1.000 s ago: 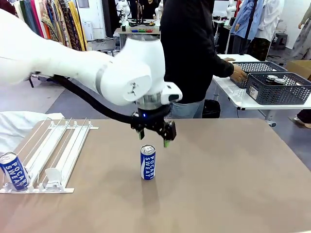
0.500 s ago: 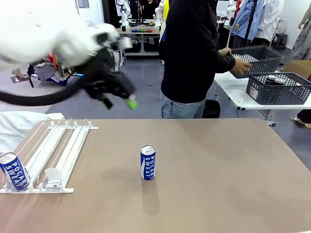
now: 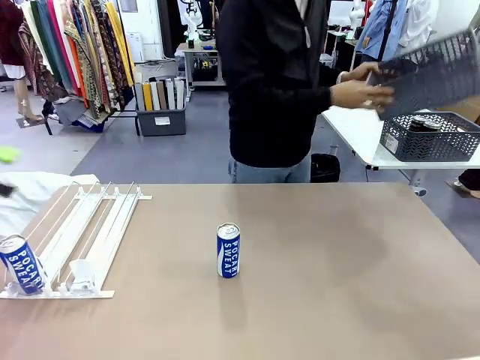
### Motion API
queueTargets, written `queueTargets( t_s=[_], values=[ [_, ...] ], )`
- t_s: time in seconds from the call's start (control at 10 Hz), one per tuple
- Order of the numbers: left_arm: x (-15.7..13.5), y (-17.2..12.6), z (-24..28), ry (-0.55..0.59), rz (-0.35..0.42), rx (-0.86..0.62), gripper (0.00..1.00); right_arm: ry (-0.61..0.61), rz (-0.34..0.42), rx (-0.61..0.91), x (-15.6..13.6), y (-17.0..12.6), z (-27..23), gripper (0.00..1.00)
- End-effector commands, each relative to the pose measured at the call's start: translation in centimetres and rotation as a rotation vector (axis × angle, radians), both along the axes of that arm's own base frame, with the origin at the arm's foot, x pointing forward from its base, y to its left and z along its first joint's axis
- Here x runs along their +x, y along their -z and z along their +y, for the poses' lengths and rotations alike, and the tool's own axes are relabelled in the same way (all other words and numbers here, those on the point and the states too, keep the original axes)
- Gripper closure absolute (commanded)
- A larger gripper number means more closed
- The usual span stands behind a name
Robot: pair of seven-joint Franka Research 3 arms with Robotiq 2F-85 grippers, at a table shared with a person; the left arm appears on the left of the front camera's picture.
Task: Retrieve and store the cans from the dispenser.
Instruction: Pick up one can from the Automatic Can Dispenser and place it in the middle of the table.
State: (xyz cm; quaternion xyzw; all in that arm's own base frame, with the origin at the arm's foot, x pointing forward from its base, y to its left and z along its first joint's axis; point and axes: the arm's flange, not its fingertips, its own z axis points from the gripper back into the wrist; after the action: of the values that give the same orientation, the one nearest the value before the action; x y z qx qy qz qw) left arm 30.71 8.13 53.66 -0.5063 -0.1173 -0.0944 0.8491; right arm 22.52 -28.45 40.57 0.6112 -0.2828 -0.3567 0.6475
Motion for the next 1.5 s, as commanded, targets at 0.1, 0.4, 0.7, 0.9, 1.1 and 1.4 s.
queueTargets(
  t_s=[0.1, 0.4, 0.7, 0.9, 1.1, 1.4],
  values=[
    [1.1, 3.7, 8.5, -0.145, 0.110, -0.221, 0.00, -0.005, 0.000, 0.003, -0.2, -0.4, 0.1, 0.00],
    [-1.3, 5.0, 10.4, -0.165, 0.123, -0.227, 0.00, -0.005, 0.000, 0.003, -0.2, -0.4, 0.1, 0.00],
    [-1.3, 5.0, 10.4, -0.165, 0.123, -0.227, 0.00, -0.005, 0.000, 0.003, -0.2, -0.4, 0.1, 0.00],
    [-1.3, 5.0, 10.4, -0.165, 0.123, -0.227, 0.00, -0.005, 0.000, 0.003, -0.2, -0.4, 0.1, 0.00],
    [-1.3, 5.0, 10.4, -0.165, 0.123, -0.227, 0.00, -0.005, 0.000, 0.003, -0.2, -0.4, 0.1, 0.00],
    [-1.2, 5.1, 10.5, -0.172, 0.133, -0.218, 0.00, -0.005, 0.000, 0.003, -0.2, -0.4, 0.1, 0.00]
  ],
)
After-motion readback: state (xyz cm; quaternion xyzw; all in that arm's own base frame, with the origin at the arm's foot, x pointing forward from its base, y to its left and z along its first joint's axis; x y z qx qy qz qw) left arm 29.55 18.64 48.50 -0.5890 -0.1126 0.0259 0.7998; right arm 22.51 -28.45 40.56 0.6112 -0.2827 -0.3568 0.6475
